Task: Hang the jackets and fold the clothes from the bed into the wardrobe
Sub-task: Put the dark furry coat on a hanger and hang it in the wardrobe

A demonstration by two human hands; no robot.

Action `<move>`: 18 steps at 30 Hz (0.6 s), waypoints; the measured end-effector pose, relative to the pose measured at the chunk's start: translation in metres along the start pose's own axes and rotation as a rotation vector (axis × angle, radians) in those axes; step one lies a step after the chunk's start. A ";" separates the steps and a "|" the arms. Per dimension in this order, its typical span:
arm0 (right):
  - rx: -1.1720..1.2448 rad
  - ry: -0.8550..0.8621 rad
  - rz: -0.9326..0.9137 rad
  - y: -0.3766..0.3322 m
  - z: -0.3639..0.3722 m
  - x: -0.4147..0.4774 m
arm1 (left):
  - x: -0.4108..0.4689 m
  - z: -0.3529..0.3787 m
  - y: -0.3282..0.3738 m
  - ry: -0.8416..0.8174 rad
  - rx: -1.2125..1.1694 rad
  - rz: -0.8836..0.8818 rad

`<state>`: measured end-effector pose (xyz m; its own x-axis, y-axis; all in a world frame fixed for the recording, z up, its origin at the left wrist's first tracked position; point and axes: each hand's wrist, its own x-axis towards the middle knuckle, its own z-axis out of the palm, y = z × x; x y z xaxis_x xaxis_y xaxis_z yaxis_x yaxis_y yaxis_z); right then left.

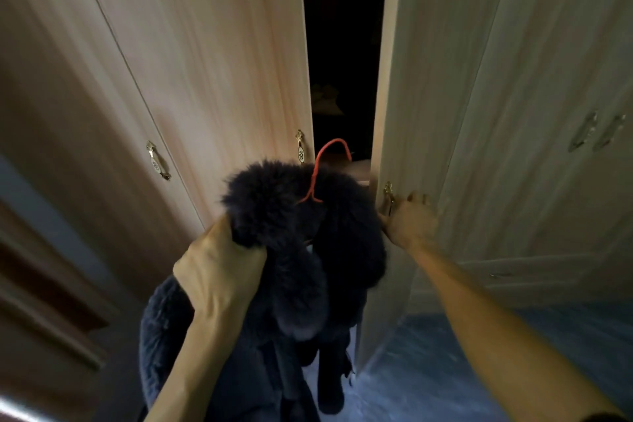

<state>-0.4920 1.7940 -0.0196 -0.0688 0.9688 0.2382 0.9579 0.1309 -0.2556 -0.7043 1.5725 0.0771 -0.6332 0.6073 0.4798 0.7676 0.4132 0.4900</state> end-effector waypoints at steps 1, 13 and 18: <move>-0.020 -0.013 -0.023 0.006 -0.006 -0.002 | -0.004 -0.004 0.006 0.038 0.016 0.003; -0.098 0.134 -0.095 0.100 -0.041 -0.032 | -0.071 -0.001 0.090 0.026 0.008 0.039; -0.121 0.131 -0.116 0.144 -0.057 -0.039 | -0.099 0.009 0.129 0.011 -0.002 0.076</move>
<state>-0.3352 1.7634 -0.0124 -0.1515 0.9119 0.3814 0.9727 0.2061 -0.1066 -0.5419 1.5718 0.0857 -0.5742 0.6293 0.5237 0.8133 0.3646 0.4535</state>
